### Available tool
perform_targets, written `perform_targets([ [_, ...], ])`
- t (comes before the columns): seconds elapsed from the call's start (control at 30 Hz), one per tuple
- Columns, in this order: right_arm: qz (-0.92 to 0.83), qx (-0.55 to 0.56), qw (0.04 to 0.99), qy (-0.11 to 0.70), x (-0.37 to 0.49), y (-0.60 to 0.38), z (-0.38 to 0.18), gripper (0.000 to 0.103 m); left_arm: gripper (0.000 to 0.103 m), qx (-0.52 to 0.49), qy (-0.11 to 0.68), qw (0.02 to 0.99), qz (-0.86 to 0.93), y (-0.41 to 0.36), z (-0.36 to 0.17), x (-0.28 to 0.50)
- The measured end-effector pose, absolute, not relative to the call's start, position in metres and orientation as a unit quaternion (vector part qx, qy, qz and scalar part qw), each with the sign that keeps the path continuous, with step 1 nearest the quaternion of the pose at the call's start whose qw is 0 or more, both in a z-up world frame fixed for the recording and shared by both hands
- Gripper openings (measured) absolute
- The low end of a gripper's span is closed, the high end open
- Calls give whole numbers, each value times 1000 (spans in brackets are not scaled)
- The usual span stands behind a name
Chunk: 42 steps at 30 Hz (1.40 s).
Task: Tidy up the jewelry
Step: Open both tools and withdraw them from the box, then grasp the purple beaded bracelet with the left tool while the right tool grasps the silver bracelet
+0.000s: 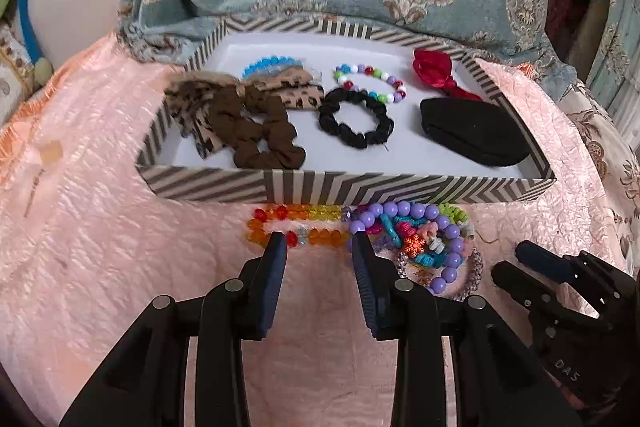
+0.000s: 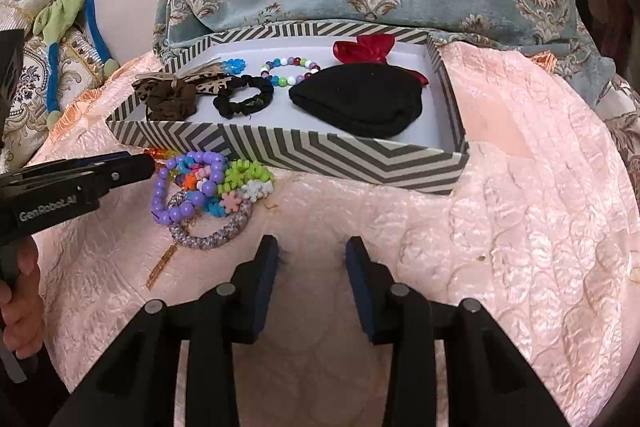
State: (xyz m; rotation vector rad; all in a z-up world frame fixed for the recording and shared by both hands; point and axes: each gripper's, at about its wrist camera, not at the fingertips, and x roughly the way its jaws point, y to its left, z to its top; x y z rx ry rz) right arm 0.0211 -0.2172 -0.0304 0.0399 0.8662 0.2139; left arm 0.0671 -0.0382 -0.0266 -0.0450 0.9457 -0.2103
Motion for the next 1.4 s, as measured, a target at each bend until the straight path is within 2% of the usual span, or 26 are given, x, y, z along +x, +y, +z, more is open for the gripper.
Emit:
perform_targets([
  [0.27,103,21,900,422,20,-216,-31,39,16,23,464,879,-106,-57,-38,65],
  [0.3,103,21,900,422,21,-216,-32,40,14,26,465,879,-106,-56,-38,62],
  [0.37,105,24,900,423,21,-217,-31,40,0,38,468,877,-107,-54,-37,54],
  [0.8,163,71,893,412,25,-213,-19,39,0,-38,468,882,-46,-4,-23,15],
  [0.9,179,33,883,432,33,-193,-22,31,0,-40,479,876,-39,-2,-30,16],
  [1.1,170,-44,877,447,38,-169,-29,29,0,-31,480,876,-35,-6,-34,20],
  [1.2,158,-75,874,454,31,-167,-26,9,0,-28,480,876,-34,-8,-34,20],
  [1.23,157,-79,873,455,28,-170,-25,6,0,-27,480,876,-34,-8,-34,20],
  [1.4,140,-41,885,443,16,-198,-12,6,0,-21,478,878,-31,-11,-35,21],
])
